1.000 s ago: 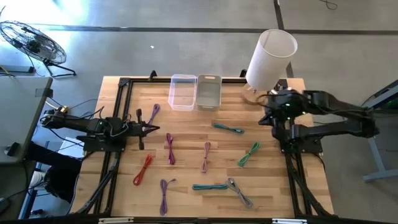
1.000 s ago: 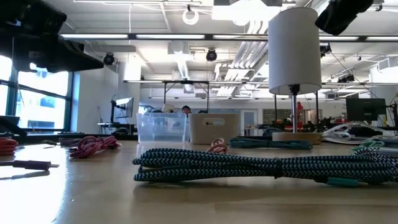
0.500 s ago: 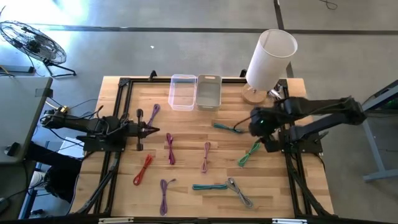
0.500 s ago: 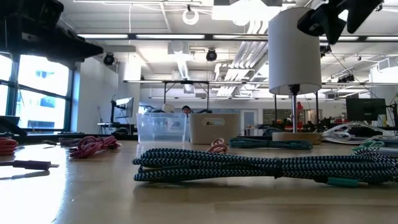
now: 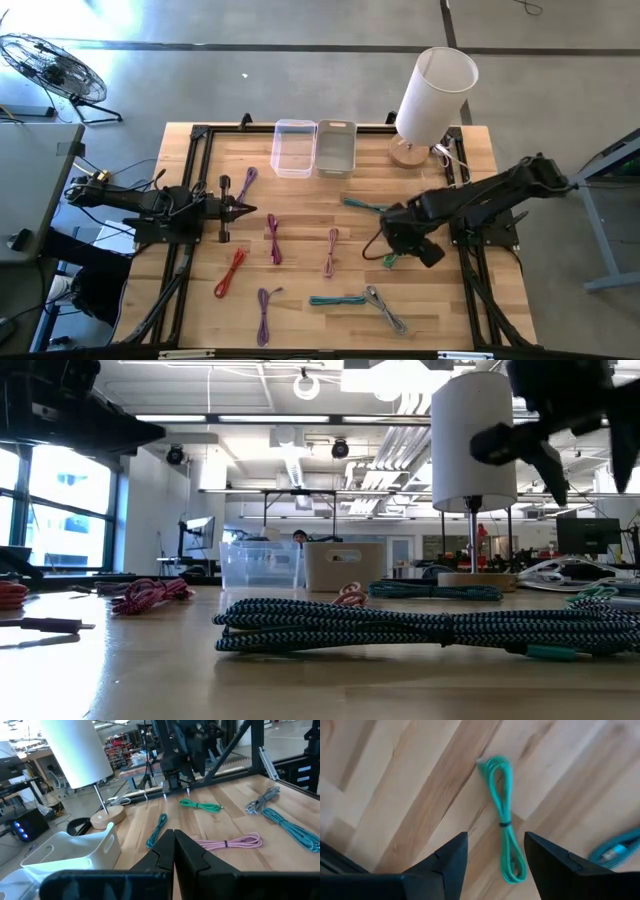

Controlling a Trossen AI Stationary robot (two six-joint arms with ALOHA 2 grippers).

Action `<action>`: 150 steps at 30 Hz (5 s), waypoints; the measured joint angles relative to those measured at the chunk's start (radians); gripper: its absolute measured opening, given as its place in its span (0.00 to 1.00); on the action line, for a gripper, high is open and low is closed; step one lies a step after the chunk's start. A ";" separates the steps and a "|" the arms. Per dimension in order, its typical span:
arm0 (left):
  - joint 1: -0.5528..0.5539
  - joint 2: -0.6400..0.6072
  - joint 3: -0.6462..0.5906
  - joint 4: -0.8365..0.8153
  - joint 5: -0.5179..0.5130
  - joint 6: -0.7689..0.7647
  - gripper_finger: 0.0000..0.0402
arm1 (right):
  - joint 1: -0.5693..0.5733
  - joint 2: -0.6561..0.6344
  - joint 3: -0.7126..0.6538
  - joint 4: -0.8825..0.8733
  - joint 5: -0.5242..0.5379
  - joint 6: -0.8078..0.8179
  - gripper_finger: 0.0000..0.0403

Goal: Pick & Place USB Port
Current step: Put the green charger cable into the transparent bin

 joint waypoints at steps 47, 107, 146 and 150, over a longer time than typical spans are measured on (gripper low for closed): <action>0.000 0.000 0.000 0.040 0.067 -0.068 0.00 | 0.024 0.346 -0.093 0.289 0.175 0.076 0.05; 0.000 0.625 1.014 -0.404 -0.074 0.323 0.52 | -0.102 0.350 1.055 0.359 0.171 -0.092 0.03; 0.000 0.845 1.013 0.009 0.251 0.235 0.52 | -0.149 0.347 1.039 0.458 0.118 -0.084 0.03; 0.000 0.845 1.013 0.017 0.231 0.246 0.52 | -0.149 0.350 1.037 0.452 0.119 -0.069 0.03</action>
